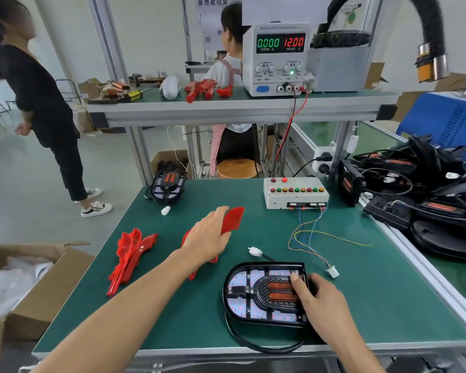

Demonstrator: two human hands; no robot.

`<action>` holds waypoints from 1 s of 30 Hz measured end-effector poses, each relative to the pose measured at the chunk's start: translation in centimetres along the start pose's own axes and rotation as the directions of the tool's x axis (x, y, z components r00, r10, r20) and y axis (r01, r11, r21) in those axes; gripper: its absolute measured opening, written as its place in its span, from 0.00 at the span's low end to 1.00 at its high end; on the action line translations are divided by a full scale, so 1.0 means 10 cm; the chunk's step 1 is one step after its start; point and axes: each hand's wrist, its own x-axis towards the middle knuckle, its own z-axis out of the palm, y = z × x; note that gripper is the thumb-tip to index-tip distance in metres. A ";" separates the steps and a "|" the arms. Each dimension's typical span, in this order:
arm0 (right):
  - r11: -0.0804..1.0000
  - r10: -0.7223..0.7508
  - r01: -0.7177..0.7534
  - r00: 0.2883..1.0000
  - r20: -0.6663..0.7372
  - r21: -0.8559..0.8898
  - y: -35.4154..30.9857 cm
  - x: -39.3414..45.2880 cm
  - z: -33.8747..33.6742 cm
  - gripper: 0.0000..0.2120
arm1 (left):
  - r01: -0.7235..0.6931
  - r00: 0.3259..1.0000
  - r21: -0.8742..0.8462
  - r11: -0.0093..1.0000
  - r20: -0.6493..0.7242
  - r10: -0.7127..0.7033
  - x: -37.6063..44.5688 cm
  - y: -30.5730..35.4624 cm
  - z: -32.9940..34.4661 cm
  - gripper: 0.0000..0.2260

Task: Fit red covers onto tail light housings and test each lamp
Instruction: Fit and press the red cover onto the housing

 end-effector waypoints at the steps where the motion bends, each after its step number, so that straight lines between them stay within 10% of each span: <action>1: 1.000 -0.005 0.005 1.000 -0.008 0.000 0.00 0.00 0.00 0.22 | 0.006 0.999 -0.052 0.999 -0.041 -0.008 -0.01 -0.02 -0.02 0.29; 6: 0.997 -0.064 0.062 0.997 -0.053 -0.035 0.00 0.02 0.02 0.23 | 0.054 0.949 -0.490 0.870 -0.246 -0.197 -0.08 -0.01 -0.15 0.27; 13: 0.995 -0.087 0.083 0.993 -0.084 -0.057 -0.01 0.04 -0.01 0.19 | 0.137 0.917 -0.894 0.426 -0.049 -0.395 -0.36 0.25 -0.10 0.19; 19: 0.903 -0.430 0.408 0.856 -0.287 -0.136 -0.18 -0.05 0.00 0.20 | 0.229 0.904 -0.880 0.416 0.034 -0.426 -0.63 0.48 0.15 0.16; 26: 0.599 -0.786 0.747 0.617 -0.033 -0.289 -0.47 -0.09 0.09 0.15 | 0.195 0.906 -0.845 0.499 -0.040 -0.421 -0.87 0.68 0.26 0.18; 30: 0.609 -0.783 0.748 0.621 -0.047 -0.264 -0.52 -0.07 0.07 0.10 | 0.208 0.916 -0.836 0.508 -0.017 -0.402 -0.92 0.69 0.24 0.25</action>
